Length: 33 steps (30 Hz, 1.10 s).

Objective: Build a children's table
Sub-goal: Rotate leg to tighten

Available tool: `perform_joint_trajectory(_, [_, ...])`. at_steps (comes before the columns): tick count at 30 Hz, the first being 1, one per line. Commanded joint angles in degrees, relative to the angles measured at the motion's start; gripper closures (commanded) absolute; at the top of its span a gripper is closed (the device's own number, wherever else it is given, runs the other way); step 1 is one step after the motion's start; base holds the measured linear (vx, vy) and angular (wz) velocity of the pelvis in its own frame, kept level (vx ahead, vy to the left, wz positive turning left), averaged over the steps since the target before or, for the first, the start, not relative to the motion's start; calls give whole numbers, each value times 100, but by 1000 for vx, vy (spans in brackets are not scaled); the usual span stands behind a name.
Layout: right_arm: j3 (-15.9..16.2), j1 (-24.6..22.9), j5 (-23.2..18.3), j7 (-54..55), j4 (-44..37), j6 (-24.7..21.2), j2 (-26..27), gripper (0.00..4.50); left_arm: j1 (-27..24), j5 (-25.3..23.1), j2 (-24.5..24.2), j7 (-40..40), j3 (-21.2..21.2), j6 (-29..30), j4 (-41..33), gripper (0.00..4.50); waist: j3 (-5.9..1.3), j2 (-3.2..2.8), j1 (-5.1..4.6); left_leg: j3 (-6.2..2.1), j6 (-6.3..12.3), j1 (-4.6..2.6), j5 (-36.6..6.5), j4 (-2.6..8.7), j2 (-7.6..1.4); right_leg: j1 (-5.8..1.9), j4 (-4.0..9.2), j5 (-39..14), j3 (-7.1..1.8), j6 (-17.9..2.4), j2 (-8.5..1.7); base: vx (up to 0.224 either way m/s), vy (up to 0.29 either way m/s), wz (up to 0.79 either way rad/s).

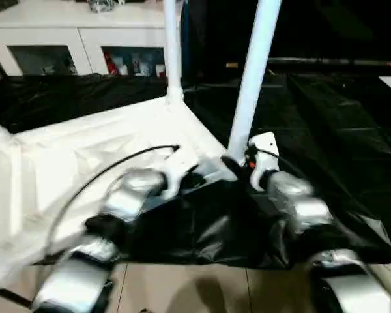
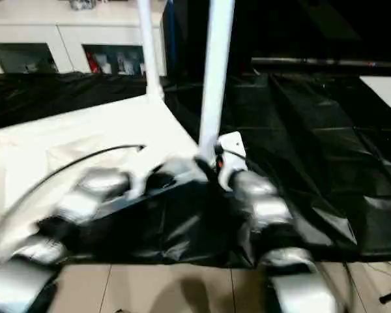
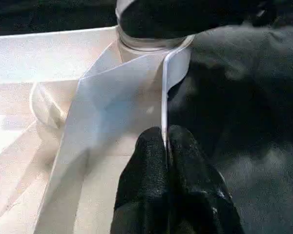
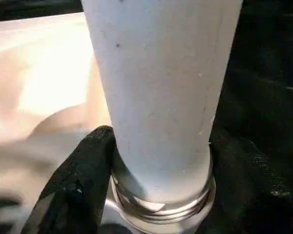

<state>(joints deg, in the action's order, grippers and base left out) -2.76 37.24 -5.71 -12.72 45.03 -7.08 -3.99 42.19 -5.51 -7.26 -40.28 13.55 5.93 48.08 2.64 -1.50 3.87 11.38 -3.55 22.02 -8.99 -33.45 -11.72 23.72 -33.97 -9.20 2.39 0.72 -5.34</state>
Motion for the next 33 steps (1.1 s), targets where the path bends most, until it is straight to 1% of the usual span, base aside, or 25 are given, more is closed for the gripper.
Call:
perform_joint_trajectory(1, [-162, -106, 90, 546, 282, -90, 150, 184, 176, -118, 77, 479, -39, 25, 252, 450, -347, 4, -32, -99, -181, -187, -2344, 434, -49, -150, 547, -2608, -93, -825, -203, 0, 0, 0])
perform_joint_trajectory(2, [-98, -104, 133, 607, 263, -43, 263, 184, 218, -132, 156, 522, -20, -43, 303, 450, -356, 8, -32, -102, -164, -178, -2336, 433, -49, -160, 545, -2575, -93, -816, -205, 0, 0, 0])
perform_joint_trajectory(3, [-52, -104, 131, 570, 245, 16, 344, 184, 247, -136, 210, 530, -11, -83, 343, 450, -351, -17, -30, -101, -136, -170, -2373, 440, -48, -141, 557, -2538, -100, -811, -210, 0, 0, 0])
perform_joint_trajectory(4, [-12, -119, 92, 510, 172, 106, 489, 150, 269, -149, 280, 502, 18, -155, 354, 450, -360, -3, -24, -107, -129, -174, -2366, 436, -49, -157, 552, -2491, -93, -819, -208, 0, 0, 0])
perform_joint_trajectory(5, [-13, -120, 71, 492, 163, 116, 508, 115, 273, -148, 285, 490, 23, -178, 362, 450, -366, -2, -16, -110, -93, -137, -2257, 449, -57, -189, 521, -2264, -99, -856, -208, 0, 0, 0])
perform_joint_trajectory(6, [-3, -103, 28, 429, 138, 136, 541, 115, 279, -130, 279, 429, 24, -263, 379, 450, -364, -10, -16, -107, -78, -138, -2264, 450, -57, -186, 522, -2224, -98, -870, -204, 0, 0, 0])
perform_joint_trajectory(7, [2, -96, 27, 419, 137, 137, 540, 109, 280, -124, 274, 417, 21, -279, 384, 450, -365, -3, -28, -106, -64, -123, -2262, 450, -50, -197, 509, -2159, -97, -888, -204, 0, 0, 0])
perform_joint_trajectory(8, [14, -77, 38, 435, 148, 148, 536, 95, 291, -120, 268, 401, 15, -327, 419, 450, -366, 4, -32, -109, -59, -114, -2240, 456, -48, -209, 505, -2142, -94, -893, -205, 0, 0, 0])
perform_joint_trajectory(9, [41, -45, 53, 364, 134, 178, 484, 81, 262, -98, 227, 277, 18, -396, 401, 450, -368, 3, -31, -101, -50, -132, -2228, 449, -51, -199, 508, -2123, -97, -911, -203, 0, 0, 0])
perform_joint_trajectory(10, [88, -7, 77, 218, 111, 169, 385, 72, 212, -80, 166, 132, 31, -476, 363, 450, -367, 4, -33, -99, -28, -123, -2206, 446, -50, -209, 508, -2112, -100, -935, -211, 0, 0, 0])
perform_joint_trajectory(11, [111, 10, 91, 136, 100, 159, 335, 72, 187, -73, 137, 67, 39, -517, 344, 450, -370, 3, -30, -102, -9, -106, -2145, 449, -53, -227, 499, -2060, -99, -946, -214, 0, 0, 0])
perform_joint_trajectory(13, [117, 36, 63, -178, 31, 150, 202, 72, 124, -48, 54, -94, 41, -563, 290, 450, -374, 20, -29, -92, 25, -100, -2051, 441, -57, -232, 482, -1949, -107, -990, -215, 0, 0, 0])
perform_joint_trajectory(15, [159, 56, 12, -781, -91, 28, -77, 72, 3, 19, -94, -389, 21, -639, 171, 450, -374, 19, -25, -93, 54, -95, -1996, 439, -63, -251, 469, -1844, -101, -1031, -211, 0, 0, 0])
perform_joint_trajectory(16, [177, 57, 4, -904, -115, -1, -140, 72, -23, 35, -124, -454, 17, -647, 142, 450, -385, 20, -23, -89, 88, -82, -1875, 430, -68, -270, 442, -1642, -106, -1098, -215, 0, 0, 0])
perform_joint_trajectory(17, [226, 69, 15, -1131, -148, -97, -293, 72, -70, 61, -196, -571, 11, -684, 83, 450, -391, 18, -19, -81, 112, -84, -1823, 422, -68, -271, 431, -1544, -107, -1139, -213, 0, 0, 0])
perform_joint_trajectory(18, [263, 83, 36, -1290, -161, -182, -413, 72, -101, 85, -251, -651, 3, -720, 46, 450, -391, 39, -12, -70, 156, -84, -1730, 403, -67, -278, 418, -1436, -110, -1213, -219, 0, 0, 0])
perform_joint_trajectory(19, [263, 83, 36, -1290, -161, -182, -413, 72, -101, 85, -251, -651, 3, -720, 46, 450, -397, 31, -6, -72, 178, -82, -1665, 401, -71, -282, 408, -1366, -106, -1244, -217, 0, 0, 0])
perform_joint_trajectory(20, [380, 99, 35, -1864, -252, -297, -732, 72, -189, 185, -397, -938, -22, -750, -96, 450, -407, 37, 3, -63, 214, -75, -1530, 388, -76, -300, 375, -1136, -98, -1334, -208, 0, 0, 0])
perform_joint_trajectory(21, [380, 99, 35, -1864, -252, -297, -732, 72, -189, 185, -397, -938, -22, -750, -96, 450, -415, 38, 19, -64, 235, -65, -1460, 380, -81, -317, 354, -1030, -93, -1358, -211, 0, 0, 0])
perform_joint_trajectory(22, [446, 90, 16, -2160, -324, -322, -863, 72, -227, 229, -462, -1075, -27, -769, -164, 450, -406, 27, 26, -51, 258, -70, -1388, 377, -89, -296, 348, -935, -100, -1390, -207, 0, 0, 0])
perform_joint_trajectory(24, [678, 38, -1, -3032, -542, -326, -1244, 72, -351, 377, -658, -1557, -31, -832, -389, 450, -408, 29, 52, -45, 316, -61, -1378, 365, -98, -325, 327, -829, -86, -1435, -194, 0, 0, 0])
perform_joint_trajectory(25, [735, 22, 2, -3259, -596, -329, -1335, 72, -386, 412, -713, -1691, -29, -827, -457, 450, -401, 25, 48, -36, 355, -59, -1385, 362, -105, -308, 321, -807, -90, -1460, -192, 0, 0, 0])
perform_joint_trajectory(27, [844, 33, 25, -3748, -616, -219, -1516, 72, -466, 426, -875, -1929, 7, -811, -603, 450, -402, 12, 63, -34, 349, -78, -1442, 359, -115, -295, 324, -882, -93, -1502, -206, 0, 0, 0])
perform_joint_trajectory(30, [815, 112, -29, -3918, -525, -143, -1531, 72, -496, 443, -920, -1991, -11, -795, -657, 450, -385, 14, 85, -29, 266, -102, -1577, 373, -127, -270, 346, -1143, -106, -1482, -209, 0, 0, 0])
perform_joint_trajectory(33, [782, 162, -74, -3984, -453, -159, -1517, 72, -516, 448, -931, -2005, -8, -777, -688, 450, -381, 25, 104, -38, 182, -106, -1624, 388, -131, -261, 350, -1296, -113, -1430, -214, 0, 0, 0])
